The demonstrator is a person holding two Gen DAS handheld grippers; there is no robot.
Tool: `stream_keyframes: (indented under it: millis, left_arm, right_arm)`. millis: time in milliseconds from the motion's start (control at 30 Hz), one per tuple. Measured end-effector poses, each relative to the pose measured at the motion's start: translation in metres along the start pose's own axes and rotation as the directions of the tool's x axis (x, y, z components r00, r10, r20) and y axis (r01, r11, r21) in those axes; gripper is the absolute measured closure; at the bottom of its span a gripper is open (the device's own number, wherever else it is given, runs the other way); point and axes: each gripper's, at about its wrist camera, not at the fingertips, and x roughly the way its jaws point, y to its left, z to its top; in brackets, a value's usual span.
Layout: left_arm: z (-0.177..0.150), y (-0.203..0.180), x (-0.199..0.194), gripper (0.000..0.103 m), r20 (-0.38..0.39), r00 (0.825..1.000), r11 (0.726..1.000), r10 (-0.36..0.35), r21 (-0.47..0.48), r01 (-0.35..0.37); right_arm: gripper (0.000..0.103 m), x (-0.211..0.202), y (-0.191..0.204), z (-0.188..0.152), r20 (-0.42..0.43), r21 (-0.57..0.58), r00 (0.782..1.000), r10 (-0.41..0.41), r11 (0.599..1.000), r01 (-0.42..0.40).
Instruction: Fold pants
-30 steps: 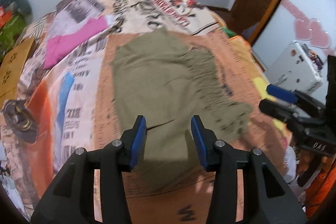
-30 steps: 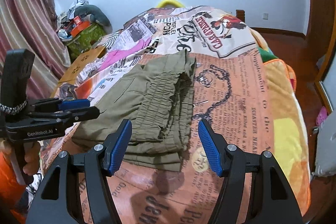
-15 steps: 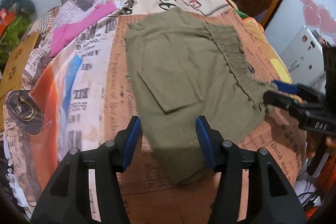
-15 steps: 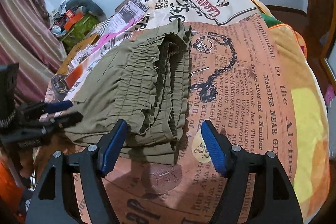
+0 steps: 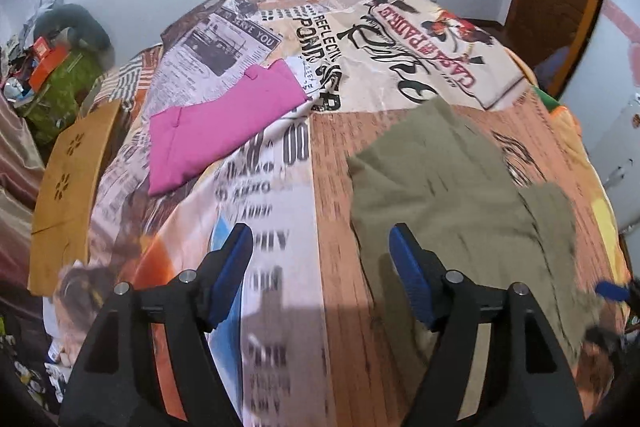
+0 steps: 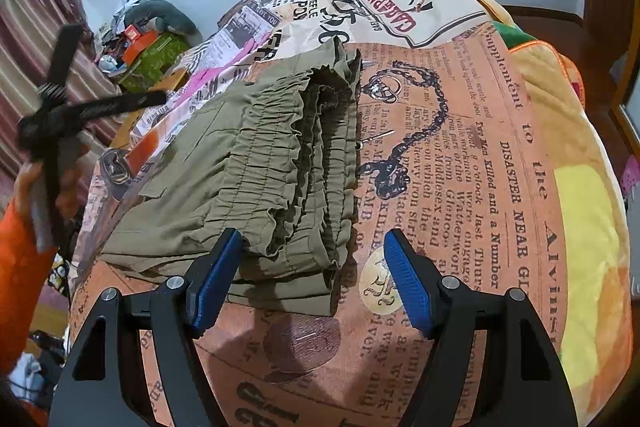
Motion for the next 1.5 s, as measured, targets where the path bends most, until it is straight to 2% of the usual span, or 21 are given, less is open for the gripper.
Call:
stream_keyframes:
  millis: [133,333,400,467,533,700,900,1000,1200,1333,1500]
  left_arm:
    - [0.022,-0.005,0.036,0.033,-0.056,0.998,0.999,-0.034,0.002,0.034]
    - [0.033,-0.024,0.089,0.032,-0.161,0.987,0.997,0.001,0.076,0.012]
    - [0.029,-0.031,0.105,0.025,-0.18,0.982,0.989,0.061,0.141,-0.036]
    - [0.024,-0.032,0.11,0.016,-0.166,0.981,0.983,0.095,0.169,-0.067]
    - [0.018,-0.027,0.107,0.015,-0.142,0.985,0.984,0.096,0.162,-0.072]
    - [0.003,-0.01,0.094,0.015,-0.159,0.985,0.993,0.073,0.108,-0.056]
    - [-0.031,-0.002,0.058,0.015,-0.135,0.986,0.992,0.097,0.097,-0.084]
    - [-0.046,0.001,0.044,0.015,-0.138,0.986,0.995,0.088,0.054,-0.082]
    - [-0.07,-0.013,0.013,0.015,-0.125,0.989,0.997,0.072,0.043,-0.068]
    - [-0.092,-0.029,-0.007,0.015,-0.124,0.992,0.999,0.031,0.045,-0.025]
    - [-0.113,-0.041,-0.024,0.015,-0.138,0.989,0.999,-0.045,-0.003,0.045]
  right_arm:
    - [0.034,0.001,-0.001,0.001,-0.006,0.003,1.0,0.007,1.0,-0.007]
    - [0.034,0.002,-0.006,0.006,-0.006,-0.004,1.0,-0.016,1.0,0.016]
    - [0.034,0.003,-0.01,0.008,-0.004,0.002,1.0,-0.023,1.0,0.023]
    - [0.032,0.003,-0.014,0.01,-0.001,0.011,0.999,-0.033,0.999,0.033]
    - [0.032,0.004,-0.018,0.012,-0.002,0.02,0.999,-0.035,0.999,0.035]
    - [0.032,0.001,-0.019,0.015,0.009,0.012,0.998,-0.069,0.998,0.069]
    - [0.031,-0.011,-0.021,0.02,0.044,0.018,0.992,-0.116,0.993,0.115]
    - [0.03,-0.019,-0.02,0.02,0.06,0.028,0.991,-0.118,0.993,0.116]
    - [0.03,-0.033,-0.011,0.015,0.085,0.022,0.989,-0.118,0.993,0.117]
    - [0.03,-0.037,-0.005,0.011,0.085,0.009,0.989,-0.121,0.993,0.121]
    - [0.03,-0.037,-0.001,0.003,0.074,-0.01,0.988,-0.134,0.991,0.135]
